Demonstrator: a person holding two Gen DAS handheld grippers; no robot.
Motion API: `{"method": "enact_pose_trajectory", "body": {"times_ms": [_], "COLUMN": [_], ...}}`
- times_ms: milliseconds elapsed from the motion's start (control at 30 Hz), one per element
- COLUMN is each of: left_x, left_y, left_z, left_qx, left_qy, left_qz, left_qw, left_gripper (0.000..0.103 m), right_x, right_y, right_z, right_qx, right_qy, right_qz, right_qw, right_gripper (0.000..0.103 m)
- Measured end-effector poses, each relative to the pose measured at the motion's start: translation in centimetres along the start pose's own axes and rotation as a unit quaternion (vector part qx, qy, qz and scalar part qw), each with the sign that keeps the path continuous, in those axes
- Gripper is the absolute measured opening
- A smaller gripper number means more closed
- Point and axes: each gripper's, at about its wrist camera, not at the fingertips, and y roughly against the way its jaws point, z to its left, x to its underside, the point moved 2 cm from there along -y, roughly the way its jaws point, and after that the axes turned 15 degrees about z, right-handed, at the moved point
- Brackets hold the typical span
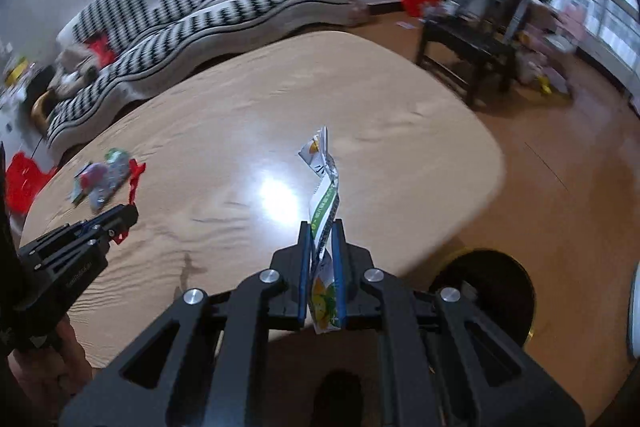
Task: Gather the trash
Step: 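Carry the red ribbon and strip wrapper to the bin and open both tools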
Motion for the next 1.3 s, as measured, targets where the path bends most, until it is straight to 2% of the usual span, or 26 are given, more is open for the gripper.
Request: {"method": "enact_pose_trajectory", "body": {"times_ms": [200,367,500,600,800,933,1300], "left_x": [0.3,1.0,2.1,3.2,4.4,5.1,4.3], "left_y": [-1.6,-3.1,-4.1,-5.0,-6.5,-6.8,-8.8], "left_z": [-7.1,-12.6,-17.3,-20.3,-24.0,-25.2,-27.0], "left_qx": [0.035,0.077,0.120,0.154,0.184,0.190,0.211], "left_qy": [-0.054,-0.085,-0.119,-0.146,-0.177,-0.185,-0.191], "left_qz": [0.005,0.027,0.042,0.065,0.089,0.093,0.113], "left_qw": [0.9979,0.9931,0.9847,0.9751,0.9628,0.9598,0.9520], "left_gripper": [0.011,0.011,0.011,0.011,0.011,0.011,0.011], "right_x": [2.5,5.0,6.8,7.5,8.1,8.0,8.0], "right_y": [1.0,1.8,1.9,1.7,1.7,1.6,1.5], "right_z": [-7.7,-13.3,-16.9,-19.3,-21.0,-21.6,-22.2], "right_qx": [0.017,0.025,0.026,0.024,0.026,0.026,0.030], "right_qy": [-0.066,-0.120,-0.159,-0.184,-0.206,-0.210,-0.223], "right_qz": [-0.001,0.003,0.011,0.018,0.023,0.024,0.023], "right_qw": [0.998,0.992,0.987,0.982,0.978,0.977,0.974], "right_gripper": [0.011,0.011,0.011,0.011,0.011,0.011,0.011]}}
